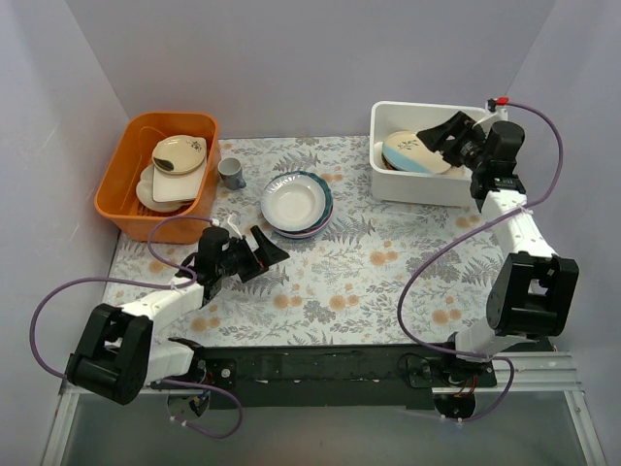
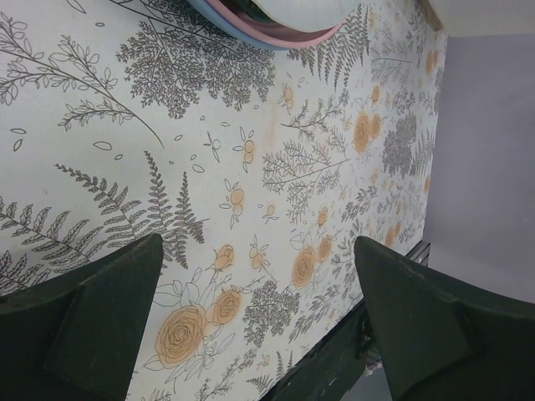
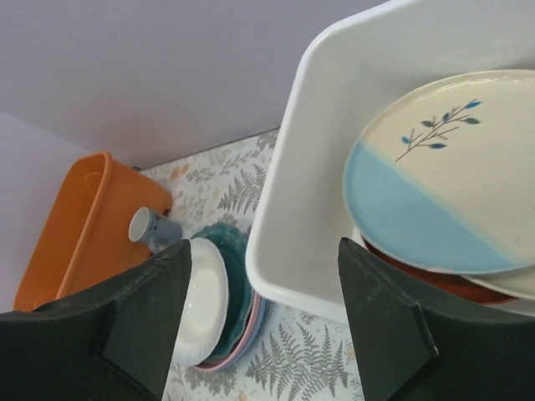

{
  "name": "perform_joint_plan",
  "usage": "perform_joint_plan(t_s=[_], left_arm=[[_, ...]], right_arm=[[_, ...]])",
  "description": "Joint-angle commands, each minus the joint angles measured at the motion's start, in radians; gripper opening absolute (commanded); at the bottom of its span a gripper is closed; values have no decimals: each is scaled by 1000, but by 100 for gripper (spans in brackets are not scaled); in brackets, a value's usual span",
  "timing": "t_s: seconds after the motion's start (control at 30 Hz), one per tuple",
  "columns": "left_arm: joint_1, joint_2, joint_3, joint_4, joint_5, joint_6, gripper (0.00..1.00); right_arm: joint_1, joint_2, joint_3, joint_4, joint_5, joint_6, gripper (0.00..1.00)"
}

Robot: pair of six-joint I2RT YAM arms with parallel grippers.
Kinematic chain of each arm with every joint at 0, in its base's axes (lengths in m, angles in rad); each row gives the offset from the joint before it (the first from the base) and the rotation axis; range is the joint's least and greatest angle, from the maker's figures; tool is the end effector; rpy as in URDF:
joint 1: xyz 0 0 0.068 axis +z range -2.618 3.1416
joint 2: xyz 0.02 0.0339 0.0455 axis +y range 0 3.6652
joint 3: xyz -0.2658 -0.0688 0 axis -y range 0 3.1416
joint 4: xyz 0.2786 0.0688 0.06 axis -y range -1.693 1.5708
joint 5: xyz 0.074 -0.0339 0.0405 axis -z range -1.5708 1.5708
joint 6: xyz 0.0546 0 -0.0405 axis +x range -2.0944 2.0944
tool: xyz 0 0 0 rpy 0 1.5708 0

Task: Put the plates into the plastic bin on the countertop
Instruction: Pick up the plate at the center of the board.

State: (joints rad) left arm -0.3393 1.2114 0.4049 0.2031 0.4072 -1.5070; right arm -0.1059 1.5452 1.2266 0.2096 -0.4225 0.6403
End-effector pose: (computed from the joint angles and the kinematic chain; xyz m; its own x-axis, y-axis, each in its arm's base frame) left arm 0.2425 -0.1085 0.1323 -0.6460 -0.7438 0.1718 -0.4949 0.2368 -0.8361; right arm 0.4197 -0.0221 0.3355 -0.2713 0.5768 -0.7705 -0.1831 0.7550 0.6297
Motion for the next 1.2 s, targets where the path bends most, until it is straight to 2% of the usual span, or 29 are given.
perform_joint_plan(t_s=[0.0, 0.2, 0.57, 0.97, 1.17], left_arm=[[5, -52, 22, -45, -45, 21, 98], [5, -35, 38, -54, -50, 39, 98], [5, -67, 8, -62, -48, 25, 98], [5, -72, -8, -67, -48, 22, 98], [3, -66, -8, -62, -50, 27, 98]], right_arm=[[58, -92, -42, -13, -16, -74, 78], [190, -111, -23, -127, -35, -157, 79], [403, -4, -96, -96, -50, -168, 79], [486, 145, -93, -4, -28, -128, 79], [503, 234, -18, -19, -25, -126, 78]])
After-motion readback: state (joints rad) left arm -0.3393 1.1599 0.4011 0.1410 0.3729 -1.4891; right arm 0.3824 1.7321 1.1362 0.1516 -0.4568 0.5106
